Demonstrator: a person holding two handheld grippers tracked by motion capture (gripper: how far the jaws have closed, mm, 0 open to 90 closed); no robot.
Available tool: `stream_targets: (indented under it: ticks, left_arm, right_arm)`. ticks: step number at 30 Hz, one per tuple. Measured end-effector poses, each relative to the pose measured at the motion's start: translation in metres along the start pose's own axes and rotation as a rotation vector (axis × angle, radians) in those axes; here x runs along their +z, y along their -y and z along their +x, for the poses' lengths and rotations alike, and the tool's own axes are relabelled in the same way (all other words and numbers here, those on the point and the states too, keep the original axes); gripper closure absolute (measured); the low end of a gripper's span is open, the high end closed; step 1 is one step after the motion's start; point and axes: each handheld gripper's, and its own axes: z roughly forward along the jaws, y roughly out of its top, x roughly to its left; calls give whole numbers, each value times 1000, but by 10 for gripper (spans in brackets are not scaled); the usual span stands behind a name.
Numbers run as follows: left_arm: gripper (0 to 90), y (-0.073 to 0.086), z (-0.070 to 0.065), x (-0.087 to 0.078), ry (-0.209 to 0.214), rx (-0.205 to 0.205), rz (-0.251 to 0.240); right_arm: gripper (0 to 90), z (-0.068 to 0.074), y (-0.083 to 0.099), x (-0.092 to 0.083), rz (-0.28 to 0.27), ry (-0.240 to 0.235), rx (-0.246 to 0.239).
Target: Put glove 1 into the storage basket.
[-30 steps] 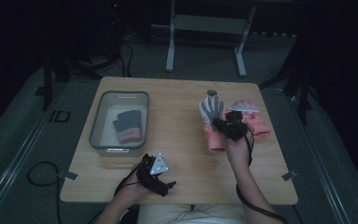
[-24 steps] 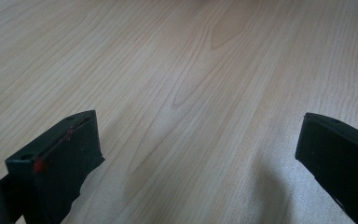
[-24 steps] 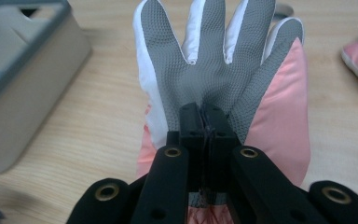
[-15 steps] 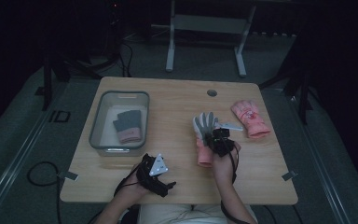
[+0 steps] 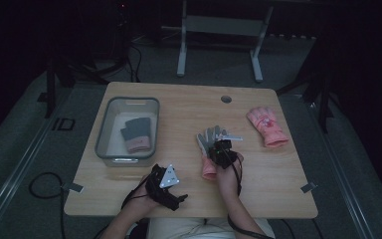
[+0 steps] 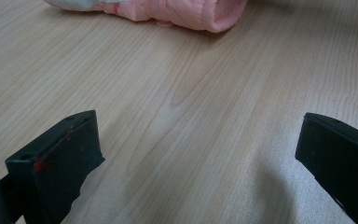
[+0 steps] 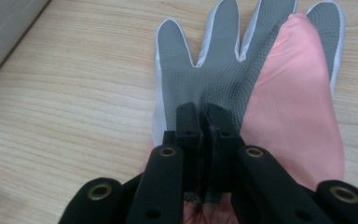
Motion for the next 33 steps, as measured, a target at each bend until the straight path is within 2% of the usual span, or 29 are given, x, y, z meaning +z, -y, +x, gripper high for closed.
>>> stream_targets:
  ticks: [4,7,11,14,16,18,20,23,28,33]
  left_arm:
    - [0,0,0,0,-1,2,-1]
    - [0,0,-1,0,1,-2,-7]
    - [0,0,0,0,4,-2,-6]
    - [0,0,1,0,10,-2,-10]
    - [0,0,1,-1,15,0,-11]
    - [0,0,0,-1,16,5,-8]
    - [0,0,0,0,15,4,-11]
    - [0,0,-1,0,13,4,-13]
    - [0,0,-1,0,14,5,-15]
    - [0,0,-2,0,16,4,-16]
  right_arm:
    - [823,2,-2,3,10,-7,-15]
    - [768,4,-6,0,6,-12,-17]
    - [728,1,-12,-14,-26,-35,-30]
    - [705,-6,-18,-27,-42,-79,-30]
    - [701,-12,-22,-38,-65,-80,-57]
    - [695,-19,-26,-46,-82,-91,-64]
    - [687,-28,-29,-55,-105,-69,-99]
    - [681,-49,-34,-67,-124,-42,-128]
    - [673,-94,-41,-80,-134,23,-156]
    - [673,-139,-50,-83,-132,85,-164]
